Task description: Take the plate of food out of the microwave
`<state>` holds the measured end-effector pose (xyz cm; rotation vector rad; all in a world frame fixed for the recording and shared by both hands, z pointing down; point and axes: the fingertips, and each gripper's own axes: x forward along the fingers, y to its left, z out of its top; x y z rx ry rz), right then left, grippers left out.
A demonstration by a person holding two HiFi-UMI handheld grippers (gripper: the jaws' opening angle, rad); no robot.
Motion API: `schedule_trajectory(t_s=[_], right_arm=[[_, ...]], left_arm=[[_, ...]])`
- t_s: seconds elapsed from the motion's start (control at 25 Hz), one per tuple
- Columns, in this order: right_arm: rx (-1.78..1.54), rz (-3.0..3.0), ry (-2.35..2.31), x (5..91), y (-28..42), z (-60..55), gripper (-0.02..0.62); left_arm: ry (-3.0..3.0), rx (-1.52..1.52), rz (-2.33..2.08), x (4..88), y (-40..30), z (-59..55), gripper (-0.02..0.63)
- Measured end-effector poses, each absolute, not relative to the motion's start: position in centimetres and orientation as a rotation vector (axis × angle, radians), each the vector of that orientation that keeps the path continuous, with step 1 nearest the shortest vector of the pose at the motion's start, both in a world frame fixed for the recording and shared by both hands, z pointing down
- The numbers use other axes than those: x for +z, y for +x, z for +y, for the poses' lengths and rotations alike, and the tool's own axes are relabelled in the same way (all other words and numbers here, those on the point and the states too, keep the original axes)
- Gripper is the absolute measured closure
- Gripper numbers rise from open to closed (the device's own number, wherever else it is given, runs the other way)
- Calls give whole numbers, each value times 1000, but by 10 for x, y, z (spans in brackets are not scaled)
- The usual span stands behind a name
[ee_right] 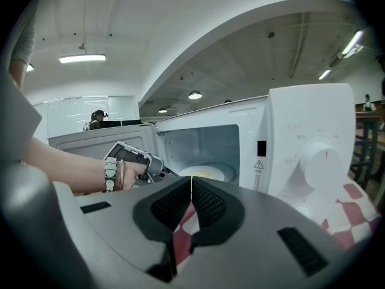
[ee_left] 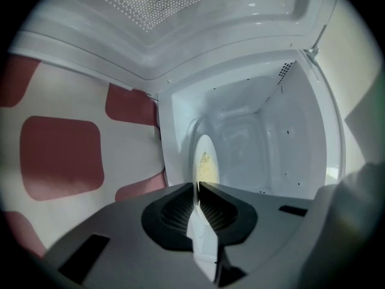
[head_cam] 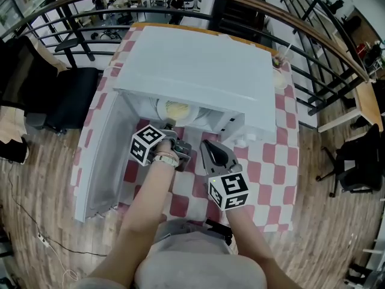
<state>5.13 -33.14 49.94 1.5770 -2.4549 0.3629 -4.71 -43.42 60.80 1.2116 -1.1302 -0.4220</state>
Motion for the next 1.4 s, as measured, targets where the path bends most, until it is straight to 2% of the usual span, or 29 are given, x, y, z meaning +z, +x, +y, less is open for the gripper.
schedule_trajectory(t_s=[0.84, 1.4], right_arm=[[296, -2476, 1581, 485, 45, -318, 569], [223, -2494, 1587, 471, 36, -301, 570]], left_arm=[[1294, -599, -1034, 580, -52, -420, 592], [1335, -615, -997, 563, -61, -394, 592]])
